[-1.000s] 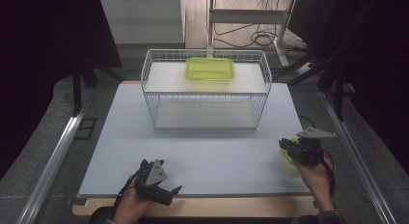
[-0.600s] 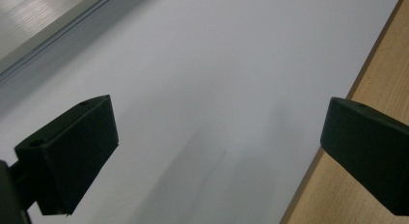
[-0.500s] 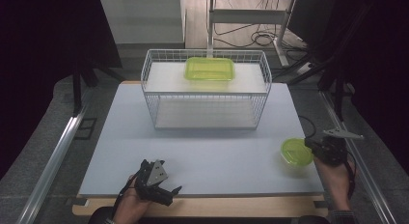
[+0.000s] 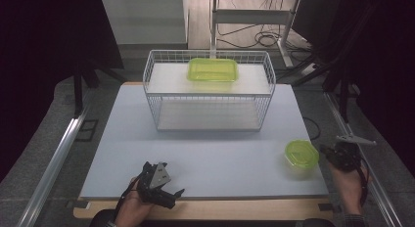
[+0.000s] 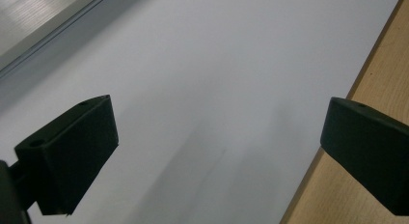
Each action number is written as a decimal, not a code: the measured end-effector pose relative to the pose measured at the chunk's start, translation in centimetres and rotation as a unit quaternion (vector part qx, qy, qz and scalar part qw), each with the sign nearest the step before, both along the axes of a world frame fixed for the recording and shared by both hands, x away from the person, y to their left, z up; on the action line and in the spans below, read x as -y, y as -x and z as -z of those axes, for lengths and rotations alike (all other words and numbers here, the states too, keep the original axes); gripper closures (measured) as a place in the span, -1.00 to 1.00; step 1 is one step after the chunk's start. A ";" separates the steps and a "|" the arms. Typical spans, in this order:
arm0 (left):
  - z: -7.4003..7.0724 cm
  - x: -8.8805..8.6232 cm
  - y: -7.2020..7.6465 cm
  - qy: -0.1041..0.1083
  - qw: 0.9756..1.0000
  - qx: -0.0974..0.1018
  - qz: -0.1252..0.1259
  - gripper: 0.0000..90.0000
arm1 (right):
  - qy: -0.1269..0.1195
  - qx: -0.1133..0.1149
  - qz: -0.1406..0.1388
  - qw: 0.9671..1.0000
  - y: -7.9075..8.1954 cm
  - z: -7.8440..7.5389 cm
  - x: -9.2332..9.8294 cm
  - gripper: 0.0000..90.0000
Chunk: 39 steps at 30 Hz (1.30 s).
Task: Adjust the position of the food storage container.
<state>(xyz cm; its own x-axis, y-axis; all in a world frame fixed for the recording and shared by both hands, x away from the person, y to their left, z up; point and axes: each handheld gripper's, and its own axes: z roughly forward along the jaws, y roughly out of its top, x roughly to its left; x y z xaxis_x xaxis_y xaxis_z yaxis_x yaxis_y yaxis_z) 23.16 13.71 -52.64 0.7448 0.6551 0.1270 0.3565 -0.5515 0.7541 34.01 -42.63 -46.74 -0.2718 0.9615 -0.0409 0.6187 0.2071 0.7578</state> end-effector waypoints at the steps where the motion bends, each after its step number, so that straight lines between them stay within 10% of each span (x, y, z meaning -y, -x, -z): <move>1: 0.0 0.0 0.0 -0.001 1.000 0.000 0.000 -1.00 | -0.001 -0.002 -0.001 1.000 0.0 0.0 -0.1 0.98; 39: 0.1 0.2 0.0 -0.011 1.000 0.000 0.007 -1.00 | -0.008 -0.068 -0.117 0.991 1.0 0.8 -9.6 0.98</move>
